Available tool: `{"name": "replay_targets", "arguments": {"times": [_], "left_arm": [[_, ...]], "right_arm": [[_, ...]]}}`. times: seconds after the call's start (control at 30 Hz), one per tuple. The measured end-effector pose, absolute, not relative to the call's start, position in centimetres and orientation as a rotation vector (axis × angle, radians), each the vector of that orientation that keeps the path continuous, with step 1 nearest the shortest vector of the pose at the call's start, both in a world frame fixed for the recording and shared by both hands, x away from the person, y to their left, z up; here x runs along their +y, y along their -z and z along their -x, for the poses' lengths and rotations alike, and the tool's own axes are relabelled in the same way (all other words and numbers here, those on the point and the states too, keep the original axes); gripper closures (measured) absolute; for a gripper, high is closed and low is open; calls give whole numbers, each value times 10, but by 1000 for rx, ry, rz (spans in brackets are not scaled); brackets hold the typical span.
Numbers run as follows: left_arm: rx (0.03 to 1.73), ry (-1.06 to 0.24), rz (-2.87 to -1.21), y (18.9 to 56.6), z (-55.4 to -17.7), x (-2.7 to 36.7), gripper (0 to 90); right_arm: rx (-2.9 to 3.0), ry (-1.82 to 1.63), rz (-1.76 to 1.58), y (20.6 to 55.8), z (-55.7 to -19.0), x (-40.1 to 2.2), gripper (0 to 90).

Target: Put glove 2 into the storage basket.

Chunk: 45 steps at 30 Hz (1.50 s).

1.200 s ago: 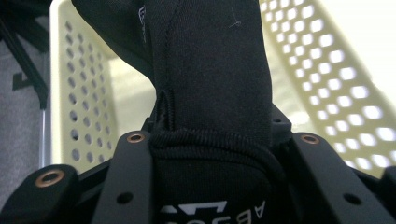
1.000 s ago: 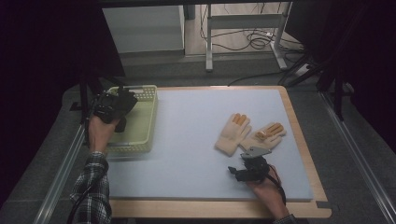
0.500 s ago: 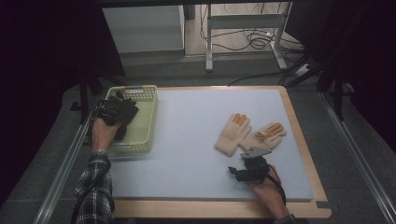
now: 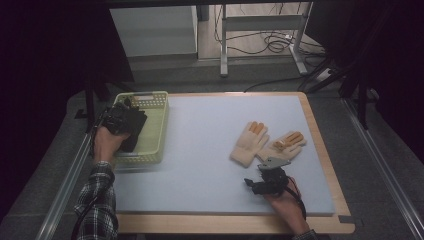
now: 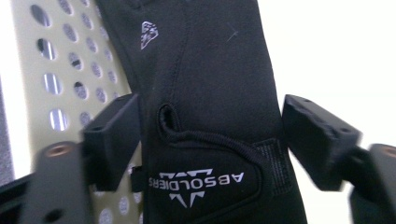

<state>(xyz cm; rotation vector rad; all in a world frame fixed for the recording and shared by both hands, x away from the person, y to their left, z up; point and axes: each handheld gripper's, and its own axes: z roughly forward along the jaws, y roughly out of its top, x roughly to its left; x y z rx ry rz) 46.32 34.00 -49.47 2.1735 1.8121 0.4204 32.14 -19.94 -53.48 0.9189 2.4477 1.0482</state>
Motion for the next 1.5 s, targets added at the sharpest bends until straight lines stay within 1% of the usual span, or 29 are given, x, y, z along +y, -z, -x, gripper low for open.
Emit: {"name": "replay_targets", "arguments": {"times": [0.1, 0.13, 0.23, 0.33, 0.37, 0.4, 0.43, 0.53, 0.63, 0.83, 1.03, 1.23, 1.5], "left_arm": [[1844, -385, -2189, 497, -465, 340, 514], [1860, -367, -2195, 498, -465, 341, 549], [1890, -302, -2176, 500, -463, 344, 574], [1893, -258, -2155, 499, -457, 347, 567], [1887, -255, -2136, 499, -456, 348, 542], [1872, -251, -2130, 497, -454, 349, 491], [1854, -269, -2109, 495, -451, 350, 427], [1812, -316, -2097, 489, -447, 350, 277], [1762, -339, -2055, 482, -441, 351, 185], [1641, -355, -1969, 472, -427, 350, 101], [1510, -342, -1934, 468, -413, 341, 48], [1381, -393, -1946, 462, -399, 325, 32], [1246, -425, -1979, 456, -381, 295, 17]], "right_arm": [[2448, -1049, -919, 535, -321, -199, 251], [2448, -1048, -920, 535, -321, -199, 252], [2447, -1048, -919, 535, -321, -199, 251], [2447, -1048, -919, 535, -321, -199, 252], [2447, -1048, -919, 535, -321, -199, 251], [2447, -1048, -918, 535, -321, -199, 251], [2447, -1047, -919, 535, -321, -199, 251], [2447, -1047, -919, 535, -321, -199, 251], [2447, -1047, -919, 535, -321, -199, 251], [2446, -1046, -920, 535, -321, -199, 249], [2448, -1043, -920, 535, -321, -200, 249], [2448, -1044, -921, 535, -321, -199, 249], [2448, -1044, -923, 535, -321, -199, 249]]}}
